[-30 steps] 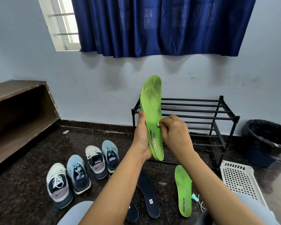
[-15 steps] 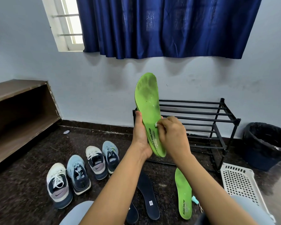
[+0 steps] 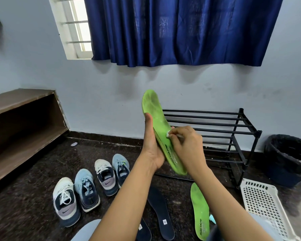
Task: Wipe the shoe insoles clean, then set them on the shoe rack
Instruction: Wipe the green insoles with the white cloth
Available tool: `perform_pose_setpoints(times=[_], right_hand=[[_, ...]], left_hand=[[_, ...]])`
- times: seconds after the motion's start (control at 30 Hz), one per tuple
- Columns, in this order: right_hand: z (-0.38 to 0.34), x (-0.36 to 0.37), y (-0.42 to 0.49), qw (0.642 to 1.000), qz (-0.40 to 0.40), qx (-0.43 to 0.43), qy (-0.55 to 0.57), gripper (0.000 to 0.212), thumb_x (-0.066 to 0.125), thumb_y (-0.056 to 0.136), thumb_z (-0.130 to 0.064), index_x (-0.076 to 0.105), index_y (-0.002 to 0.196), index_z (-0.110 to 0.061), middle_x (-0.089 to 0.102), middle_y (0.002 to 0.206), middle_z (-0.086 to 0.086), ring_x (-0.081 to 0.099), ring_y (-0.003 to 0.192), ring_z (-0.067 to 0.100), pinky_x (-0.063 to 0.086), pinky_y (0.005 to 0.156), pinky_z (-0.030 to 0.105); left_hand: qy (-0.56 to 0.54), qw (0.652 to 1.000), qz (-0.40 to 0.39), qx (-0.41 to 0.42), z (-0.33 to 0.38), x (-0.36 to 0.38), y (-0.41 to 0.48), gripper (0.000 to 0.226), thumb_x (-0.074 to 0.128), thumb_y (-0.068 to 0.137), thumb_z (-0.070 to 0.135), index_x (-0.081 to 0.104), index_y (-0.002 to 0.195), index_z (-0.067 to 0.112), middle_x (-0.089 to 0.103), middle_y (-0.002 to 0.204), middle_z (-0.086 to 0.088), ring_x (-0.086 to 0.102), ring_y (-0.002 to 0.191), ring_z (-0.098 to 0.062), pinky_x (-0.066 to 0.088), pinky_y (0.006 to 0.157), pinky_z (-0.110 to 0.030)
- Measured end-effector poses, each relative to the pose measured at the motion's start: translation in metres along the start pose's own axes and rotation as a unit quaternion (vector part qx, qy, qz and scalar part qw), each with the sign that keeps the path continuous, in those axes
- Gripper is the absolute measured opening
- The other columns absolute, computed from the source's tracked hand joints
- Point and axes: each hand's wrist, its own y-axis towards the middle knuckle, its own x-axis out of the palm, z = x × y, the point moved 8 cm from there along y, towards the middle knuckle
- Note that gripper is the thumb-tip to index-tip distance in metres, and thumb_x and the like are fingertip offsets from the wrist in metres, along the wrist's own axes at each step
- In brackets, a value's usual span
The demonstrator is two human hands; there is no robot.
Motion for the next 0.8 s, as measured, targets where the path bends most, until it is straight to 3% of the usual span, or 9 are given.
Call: perform_pose_setpoints(times=[0.1, 0.13, 0.2, 0.3, 0.37, 0.53, 0.7, 0.8], right_hand=[[-0.014, 0.011, -0.008, 0.997, -0.030, -0.060, -0.037, 0.010, 0.067, 0.079, -0.001, 0.072, 0.081, -0.010, 0.062, 0.082, 0.005, 0.059, 0.080, 0.020, 0.040, 0.074, 0.021], [-0.016, 0.013, -0.010, 0.996, -0.038, -0.070, -0.042, 0.010, 0.067, 0.079, 0.000, 0.071, 0.081, -0.009, 0.062, 0.082, 0.005, 0.059, 0.080, 0.021, 0.039, 0.073, 0.021], [-0.019, 0.016, -0.013, 0.995, -0.045, -0.082, -0.042, 0.010, 0.067, 0.079, 0.000, 0.071, 0.081, -0.008, 0.061, 0.081, 0.006, 0.059, 0.077, 0.022, 0.040, 0.072, 0.022], [-0.021, 0.020, -0.015, 0.994, -0.051, -0.091, -0.046, 0.009, 0.066, 0.079, -0.001, 0.071, 0.081, -0.008, 0.061, 0.081, 0.006, 0.058, 0.078, 0.023, 0.042, 0.073, 0.025], [-0.019, 0.020, -0.013, 0.993, -0.043, -0.089, -0.058, 0.008, 0.066, 0.079, -0.002, 0.070, 0.081, -0.008, 0.062, 0.082, 0.006, 0.058, 0.080, 0.024, 0.040, 0.073, 0.023], [-0.010, 0.011, -0.001, 0.994, 0.023, -0.053, -0.091, 0.004, 0.067, 0.080, -0.006, 0.069, 0.083, -0.007, 0.061, 0.078, 0.009, 0.057, 0.077, 0.029, 0.040, 0.072, 0.029], [-0.020, 0.014, -0.014, 0.999, -0.002, -0.042, -0.019, 0.005, 0.071, 0.078, -0.007, 0.073, 0.080, -0.011, 0.067, 0.080, 0.006, 0.061, 0.072, 0.021, 0.043, 0.070, 0.024], [-0.023, 0.015, -0.014, 0.999, -0.007, -0.042, -0.017, 0.004, 0.071, 0.078, -0.008, 0.073, 0.080, -0.011, 0.068, 0.080, 0.006, 0.062, 0.073, 0.021, 0.044, 0.071, 0.026]], left_hand=[[0.009, 1.000, 0.027, -0.008, 0.009, -0.012, 0.007, 0.105, 0.071, 0.032, 0.087, 0.068, 0.104, 0.011, 0.063, 0.083, -0.010, 0.064, 0.073, -0.022, 0.056, 0.065, -0.032], [0.006, 0.999, 0.036, -0.014, 0.011, -0.016, 0.010, 0.104, 0.070, 0.036, 0.086, 0.066, 0.107, 0.011, 0.062, 0.087, -0.011, 0.063, 0.075, -0.024, 0.056, 0.069, -0.034], [-0.013, 0.999, 0.037, -0.021, 0.016, -0.019, 0.012, 0.080, 0.062, 0.063, 0.079, 0.064, 0.105, 0.011, 0.059, 0.089, -0.012, 0.063, 0.078, -0.028, 0.054, 0.075, -0.038], [-0.012, 0.999, 0.024, -0.036, 0.018, -0.020, 0.011, 0.059, 0.050, 0.084, 0.063, 0.070, 0.083, 0.008, 0.063, 0.079, -0.012, 0.066, 0.076, -0.029, 0.054, 0.071, -0.036], [-0.013, 0.999, 0.008, -0.044, 0.012, -0.018, 0.010, 0.062, 0.046, 0.087, 0.063, 0.072, 0.074, 0.009, 0.065, 0.077, -0.012, 0.066, 0.071, -0.027, 0.053, 0.070, -0.034], [-0.036, 0.996, -0.036, -0.067, -0.006, -0.001, 0.002, 0.073, 0.040, 0.085, 0.069, 0.063, 0.109, 0.004, 0.065, 0.096, -0.011, 0.064, 0.082, -0.024, 0.054, 0.077, -0.033], [-0.063, 0.996, -0.016, -0.055, -0.001, -0.006, 0.005, 0.080, 0.035, 0.086, 0.070, 0.059, 0.124, 0.002, 0.064, 0.110, -0.013, 0.063, 0.093, -0.024, 0.055, 0.073, -0.033], [-0.051, 0.997, -0.026, -0.052, -0.002, -0.004, 0.005, 0.081, 0.037, 0.084, 0.072, 0.064, 0.114, 0.003, 0.068, 0.100, -0.011, 0.064, 0.089, -0.022, 0.054, 0.074, -0.033]])
